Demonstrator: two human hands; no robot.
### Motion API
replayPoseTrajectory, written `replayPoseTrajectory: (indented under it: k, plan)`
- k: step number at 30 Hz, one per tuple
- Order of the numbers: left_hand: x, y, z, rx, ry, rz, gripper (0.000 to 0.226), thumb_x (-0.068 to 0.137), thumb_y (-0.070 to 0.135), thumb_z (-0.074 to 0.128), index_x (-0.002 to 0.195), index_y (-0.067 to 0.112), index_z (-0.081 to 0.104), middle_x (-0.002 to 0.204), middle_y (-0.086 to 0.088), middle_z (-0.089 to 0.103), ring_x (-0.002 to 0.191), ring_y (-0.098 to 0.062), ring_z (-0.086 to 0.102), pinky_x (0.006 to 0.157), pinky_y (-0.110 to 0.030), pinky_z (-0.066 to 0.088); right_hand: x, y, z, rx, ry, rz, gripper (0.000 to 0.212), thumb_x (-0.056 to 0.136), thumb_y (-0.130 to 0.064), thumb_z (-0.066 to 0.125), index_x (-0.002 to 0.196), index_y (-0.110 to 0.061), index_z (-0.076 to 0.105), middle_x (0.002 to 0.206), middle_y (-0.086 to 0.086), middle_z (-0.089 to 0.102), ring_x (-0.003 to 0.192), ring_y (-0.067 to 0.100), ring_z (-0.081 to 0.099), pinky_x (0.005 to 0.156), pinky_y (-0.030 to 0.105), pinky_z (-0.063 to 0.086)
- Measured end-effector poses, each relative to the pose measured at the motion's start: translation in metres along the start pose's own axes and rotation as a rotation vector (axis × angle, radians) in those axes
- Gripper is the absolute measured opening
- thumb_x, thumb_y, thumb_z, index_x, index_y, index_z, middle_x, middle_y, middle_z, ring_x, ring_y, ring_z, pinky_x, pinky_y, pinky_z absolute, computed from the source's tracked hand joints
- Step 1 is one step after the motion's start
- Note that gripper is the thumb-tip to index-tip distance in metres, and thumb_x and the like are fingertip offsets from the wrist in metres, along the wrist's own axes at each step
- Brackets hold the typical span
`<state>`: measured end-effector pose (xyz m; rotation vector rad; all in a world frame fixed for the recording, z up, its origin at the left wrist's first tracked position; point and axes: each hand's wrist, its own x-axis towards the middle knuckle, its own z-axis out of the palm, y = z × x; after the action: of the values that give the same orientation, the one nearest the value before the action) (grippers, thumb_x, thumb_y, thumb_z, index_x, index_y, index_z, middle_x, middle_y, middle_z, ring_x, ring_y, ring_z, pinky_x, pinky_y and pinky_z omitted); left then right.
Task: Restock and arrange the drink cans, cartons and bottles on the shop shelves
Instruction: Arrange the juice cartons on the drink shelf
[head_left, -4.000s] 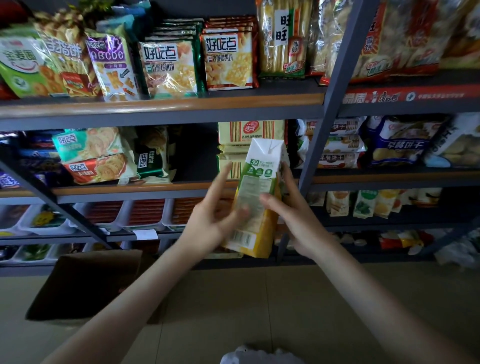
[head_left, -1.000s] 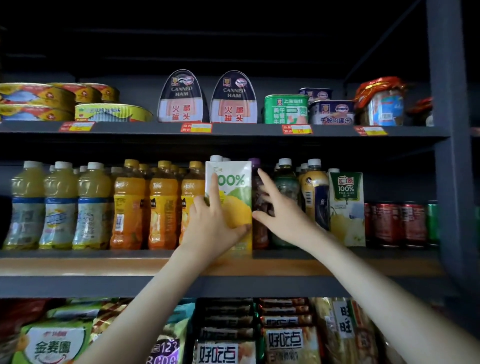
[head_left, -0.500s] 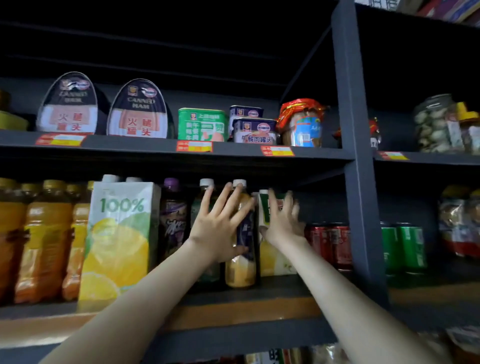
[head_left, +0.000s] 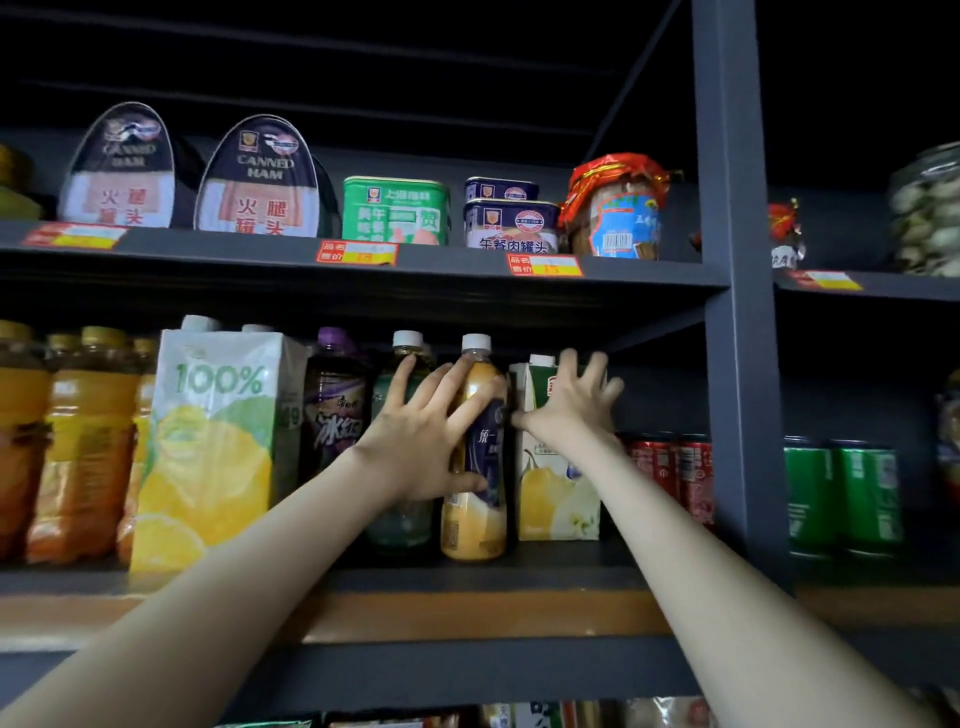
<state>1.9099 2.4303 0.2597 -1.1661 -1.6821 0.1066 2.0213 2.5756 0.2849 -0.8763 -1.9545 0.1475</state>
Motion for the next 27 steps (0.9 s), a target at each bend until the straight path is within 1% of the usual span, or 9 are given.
replayPoseTrajectory:
  k: [2, 4, 11, 13, 16, 18, 21, 24, 27]
  plan:
    - [-0.002, 0.004, -0.010, 0.019, -0.052, -0.022, 0.103, 0.085, 0.075, 0.037, 0.146, 0.024, -0.028, 0.160, -0.015, -0.018, 0.150, -0.028, 0.000, 0.118, -0.055, -0.003, -0.011, 0.000, -0.005, 0.029, 0.050, -0.006, 0.095, 0.073, -0.043, 0.079, 0.144, -0.024, 0.018, 0.148, 0.008, 0.006, 0.131, 0.036, 0.015, 0.097, 0.048, 0.042]
    - [-0.003, 0.009, -0.016, -0.012, -0.039, -0.035, 0.098, 0.088, 0.071, 0.041, 0.152, 0.024, -0.017, 0.160, -0.015, -0.015, 0.149, -0.028, 0.001, 0.119, -0.054, 0.000, -0.022, 0.003, -0.009, 0.074, 0.114, -0.028, 0.092, 0.072, -0.038, 0.080, 0.143, -0.026, 0.022, 0.147, 0.008, 0.010, 0.129, 0.036, 0.017, 0.095, 0.046, 0.041]
    - [-0.024, 0.019, -0.037, -0.206, 0.097, -0.099, 0.067, 0.094, 0.048, 0.050, 0.150, 0.021, 0.024, 0.152, -0.007, 0.027, 0.137, -0.026, 0.032, 0.116, -0.042, 0.019, -0.057, 0.009, -0.023, 0.205, 0.353, -0.193, 0.068, 0.074, -0.028, 0.078, 0.132, -0.014, 0.045, 0.140, 0.008, 0.030, 0.122, 0.034, 0.028, 0.095, 0.035, 0.030]
    - [-0.031, 0.022, -0.040, -0.269, 0.139, -0.120, 0.060, 0.092, 0.042, 0.056, 0.143, 0.015, 0.039, 0.142, -0.011, 0.042, 0.126, -0.030, 0.046, 0.109, -0.043, 0.031, -0.068, 0.008, -0.026, 0.233, 0.396, -0.260, 0.066, 0.072, -0.026, 0.080, 0.128, -0.011, 0.048, 0.138, 0.008, 0.033, 0.121, 0.033, 0.029, 0.096, 0.031, 0.026]
    - [-0.042, 0.026, -0.040, -0.367, 0.305, -0.125, 0.051, 0.073, 0.034, 0.078, 0.114, 0.007, 0.064, 0.106, -0.015, 0.065, 0.091, -0.035, 0.066, 0.083, -0.045, 0.052, -0.088, 0.007, -0.028, 0.237, 0.482, -0.372, 0.065, 0.069, -0.025, 0.082, 0.123, -0.009, 0.049, 0.134, 0.009, 0.038, 0.121, 0.028, 0.030, 0.099, 0.031, 0.029]
    - [-0.047, 0.032, -0.038, -0.433, 0.408, -0.123, 0.056, 0.066, 0.037, 0.080, 0.110, 0.006, 0.065, 0.100, -0.013, 0.067, 0.085, -0.034, 0.067, 0.080, -0.044, 0.054, -0.102, 0.006, -0.030, 0.219, 0.559, -0.438, 0.068, 0.066, -0.022, 0.083, 0.122, -0.010, 0.047, 0.132, 0.008, 0.037, 0.123, 0.030, 0.032, 0.102, 0.035, 0.033]
    - [-0.057, 0.043, -0.038, -0.492, 0.453, -0.132, 0.079, 0.063, 0.050, 0.080, 0.122, 0.002, 0.059, 0.110, -0.014, 0.066, 0.102, -0.035, 0.064, 0.096, -0.049, 0.047, -0.120, 0.003, -0.037, 0.190, 0.618, -0.534, 0.067, 0.068, -0.023, 0.076, 0.124, -0.015, 0.041, 0.133, 0.005, 0.034, 0.127, 0.039, 0.036, 0.107, 0.042, 0.036]
    - [-0.063, 0.057, -0.048, -0.556, 0.385, -0.197, 0.100, 0.066, 0.070, 0.059, 0.131, -0.006, 0.049, 0.123, -0.017, 0.062, 0.115, -0.035, 0.059, 0.104, -0.054, 0.039, -0.132, -0.001, -0.049, 0.191, 0.630, -0.614, 0.071, 0.068, -0.017, 0.080, 0.125, -0.017, 0.039, 0.134, 0.004, 0.034, 0.131, 0.040, 0.033, 0.110, 0.047, 0.036]
    - [-0.061, 0.067, -0.065, -0.839, 0.378, -0.225, 0.099, 0.074, 0.062, 0.045, 0.141, -0.010, 0.033, 0.131, -0.019, 0.055, 0.117, -0.033, 0.057, 0.105, -0.047, 0.041, -0.141, -0.007, -0.062, 0.206, 0.646, -0.687, 0.075, 0.065, -0.012, 0.083, 0.126, -0.016, 0.039, 0.133, 0.005, 0.034, 0.132, 0.037, 0.029, 0.114, 0.040, 0.030]
